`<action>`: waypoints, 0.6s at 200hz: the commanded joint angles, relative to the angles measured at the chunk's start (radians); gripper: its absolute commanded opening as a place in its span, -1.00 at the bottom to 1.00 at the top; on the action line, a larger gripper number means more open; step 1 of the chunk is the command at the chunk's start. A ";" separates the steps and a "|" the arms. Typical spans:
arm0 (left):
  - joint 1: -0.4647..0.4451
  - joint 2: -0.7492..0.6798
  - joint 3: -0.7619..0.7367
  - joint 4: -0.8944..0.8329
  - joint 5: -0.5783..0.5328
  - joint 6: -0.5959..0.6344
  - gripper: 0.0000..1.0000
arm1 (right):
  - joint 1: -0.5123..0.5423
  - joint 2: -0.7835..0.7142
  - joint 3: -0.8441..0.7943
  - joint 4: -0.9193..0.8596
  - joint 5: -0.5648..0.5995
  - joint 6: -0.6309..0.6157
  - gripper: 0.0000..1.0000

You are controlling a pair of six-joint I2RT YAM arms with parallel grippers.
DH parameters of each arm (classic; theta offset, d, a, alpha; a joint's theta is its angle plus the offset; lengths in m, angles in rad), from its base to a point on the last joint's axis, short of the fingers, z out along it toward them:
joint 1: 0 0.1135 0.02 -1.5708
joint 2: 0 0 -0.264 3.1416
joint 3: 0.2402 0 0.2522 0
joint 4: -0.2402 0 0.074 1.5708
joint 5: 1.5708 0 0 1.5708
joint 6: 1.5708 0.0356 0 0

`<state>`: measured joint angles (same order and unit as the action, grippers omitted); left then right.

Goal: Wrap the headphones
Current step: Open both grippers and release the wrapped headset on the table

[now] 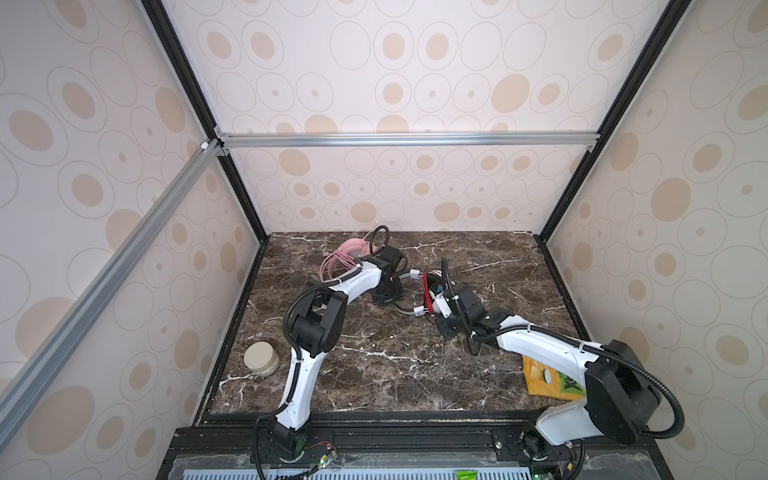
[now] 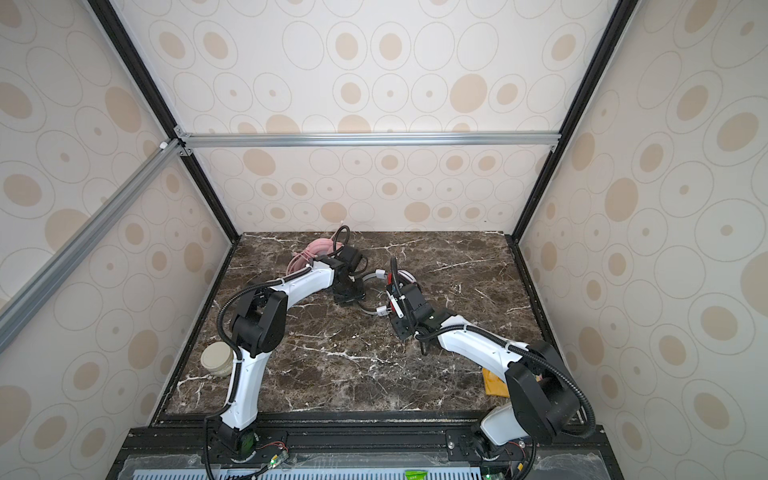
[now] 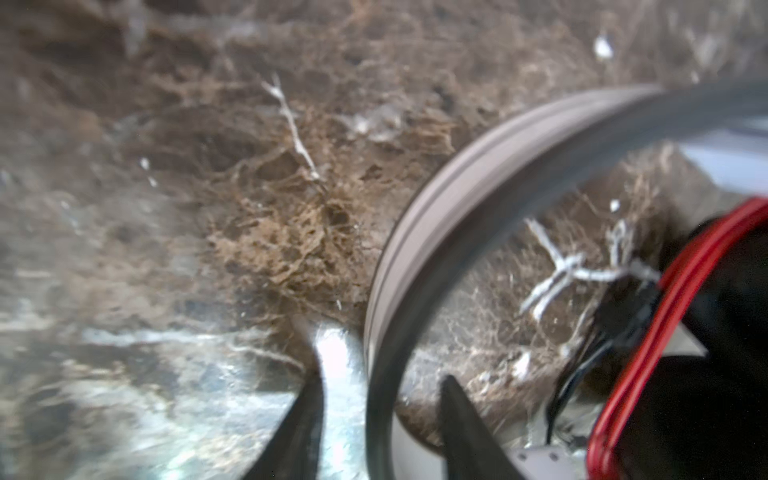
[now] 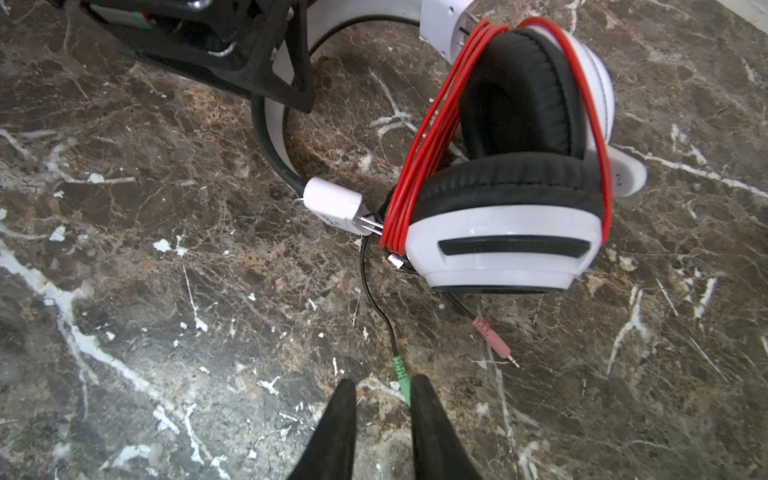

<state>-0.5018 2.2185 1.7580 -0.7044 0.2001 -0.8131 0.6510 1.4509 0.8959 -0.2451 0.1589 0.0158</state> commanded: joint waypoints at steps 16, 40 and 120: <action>0.000 -0.128 0.008 -0.031 -0.051 0.029 0.97 | -0.001 -0.016 -0.011 0.004 0.023 0.009 0.09; 0.000 -0.235 -0.024 -0.014 -0.091 0.029 0.97 | -0.001 -0.026 -0.020 0.013 0.035 0.015 0.36; 0.000 -0.872 -0.739 0.380 -0.117 -0.074 0.96 | 0.009 -0.297 -0.224 0.145 0.055 0.024 0.99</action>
<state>-0.5018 1.4914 1.2251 -0.4561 0.1234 -0.8341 0.6502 1.2339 0.7269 -0.1612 0.1997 0.0380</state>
